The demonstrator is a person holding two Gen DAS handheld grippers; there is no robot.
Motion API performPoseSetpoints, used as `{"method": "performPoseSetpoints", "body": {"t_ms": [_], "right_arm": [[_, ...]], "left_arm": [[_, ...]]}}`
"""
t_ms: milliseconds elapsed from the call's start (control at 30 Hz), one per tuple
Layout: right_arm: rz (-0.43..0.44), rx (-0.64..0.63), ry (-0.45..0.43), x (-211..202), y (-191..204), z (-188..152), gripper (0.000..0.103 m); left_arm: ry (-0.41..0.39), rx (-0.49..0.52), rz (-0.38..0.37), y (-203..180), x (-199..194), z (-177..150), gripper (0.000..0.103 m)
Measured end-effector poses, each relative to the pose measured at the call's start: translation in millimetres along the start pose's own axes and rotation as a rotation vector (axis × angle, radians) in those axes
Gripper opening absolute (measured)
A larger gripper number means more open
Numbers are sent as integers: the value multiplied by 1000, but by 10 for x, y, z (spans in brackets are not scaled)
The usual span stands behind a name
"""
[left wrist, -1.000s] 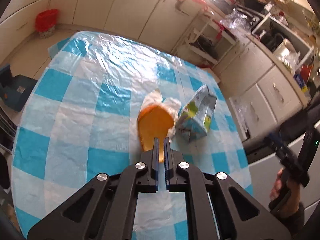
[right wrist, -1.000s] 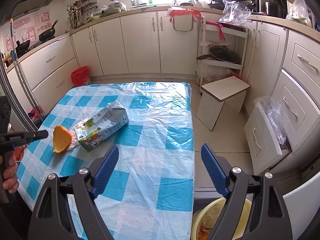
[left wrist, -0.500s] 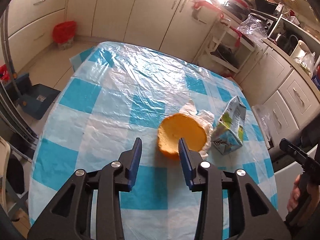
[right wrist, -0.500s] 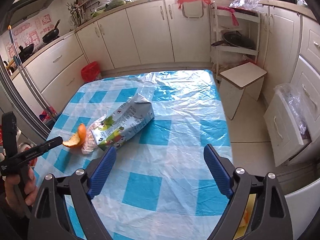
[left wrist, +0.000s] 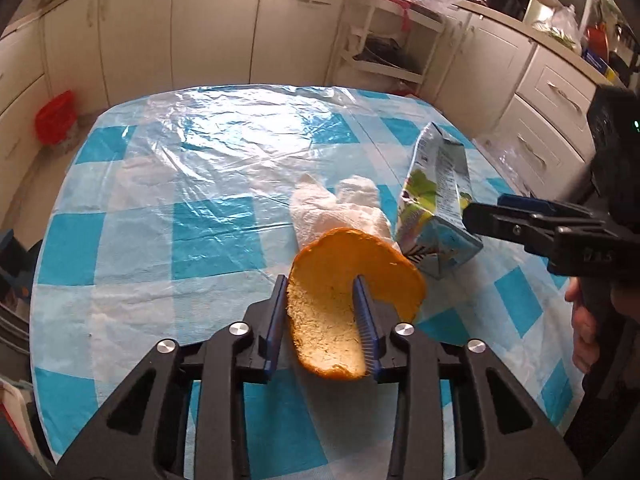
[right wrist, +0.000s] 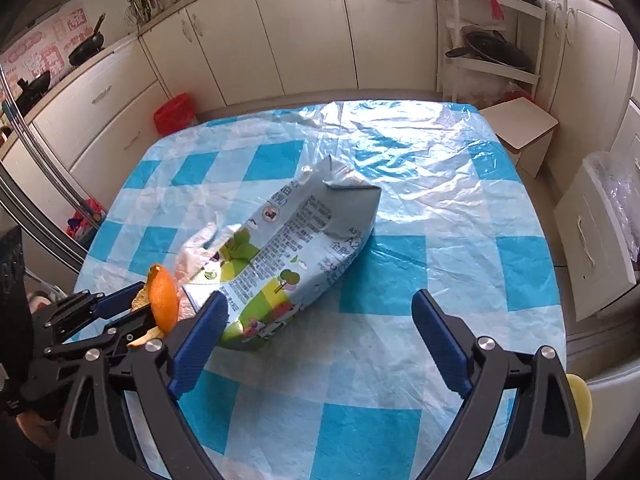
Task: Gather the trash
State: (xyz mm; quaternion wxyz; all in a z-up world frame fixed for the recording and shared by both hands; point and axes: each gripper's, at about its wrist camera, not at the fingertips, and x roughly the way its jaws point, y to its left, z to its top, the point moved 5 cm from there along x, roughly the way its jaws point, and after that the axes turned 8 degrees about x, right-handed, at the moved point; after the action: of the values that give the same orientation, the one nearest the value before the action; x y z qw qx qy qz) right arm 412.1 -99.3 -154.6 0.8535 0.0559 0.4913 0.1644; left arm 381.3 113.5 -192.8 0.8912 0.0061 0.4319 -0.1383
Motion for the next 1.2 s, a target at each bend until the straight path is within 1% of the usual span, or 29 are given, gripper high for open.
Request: {"method": "performPoseSetpoints", "body": {"t_ms": [67, 133, 167, 233, 267, 300, 367, 400, 467, 567, 633, 700, 767, 867, 900, 1000, 1100, 1133, 1167, 1200], "right_arm": [[-15, -17, 24, -4, -51, 9, 91], [-47, -48, 64, -13, -132, -1, 92], [-77, -72, 85, -16, -185, -19, 92], [-177, -136, 100, -38, -319, -57, 92], [-195, -150, 105, -52, -377, -72, 92], [-194, -140, 111, -73, -443, -79, 92], [-170, -72, 113, -133, -606, -66, 92], [-135, -21, 114, -158, -671, -54, 92], [-54, 90, 124, -182, -778, -37, 92], [87, 243, 132, -192, -846, -24, 92], [145, 298, 122, -204, -841, -5, 92], [180, 326, 100, -226, -792, 27, 92], [187, 326, 88, -221, -707, 47, 93], [176, 310, 110, -105, -562, 42, 93], [174, 309, 113, -73, -521, 43, 93], [130, 289, 113, 36, -422, 63, 94], [73, 222, 101, 102, -339, 69, 94], [74, 198, 98, 91, -322, 69, 93], [88, 185, 101, 82, -322, 62, 88], [117, 173, 110, 52, -321, 53, 77]], "left_arm": [[-5, -10, -17, 13, -14, 1, 24], [-11, -52, -41, 84, -26, 5, 24], [-17, -77, -54, 138, -48, -11, 24], [-25, -107, -72, 196, -65, -15, 23], [-27, -109, -76, 199, -68, -14, 22], [-28, -102, -77, 185, -67, -12, 22], [-25, -75, -71, 136, -55, -6, 21], [-20, -53, -62, 94, -44, -5, 21], [-11, -12, -56, -21, -20, -8, 17], [2, 32, -70, -155, -34, -56, 13], [4, 47, -89, -231, -72, -97, 12], [9, 74, -115, -335, -120, -162, 11], [19, 106, -159, -450, -168, -232, 12], [31, 143, -181, -580, -225, -312, 12], [31, 141, -177, -586, -239, -326, 12], [36, 103, -156, -532, -235, -326, 15], [41, 75, -128, -458, -215, -285, 16], [43, 74, -120, -458, -209, -276, 18], [43, 75, -111, -459, -200, -272, 20], [40, 75, -104, -455, -193, -265, 21]]}}
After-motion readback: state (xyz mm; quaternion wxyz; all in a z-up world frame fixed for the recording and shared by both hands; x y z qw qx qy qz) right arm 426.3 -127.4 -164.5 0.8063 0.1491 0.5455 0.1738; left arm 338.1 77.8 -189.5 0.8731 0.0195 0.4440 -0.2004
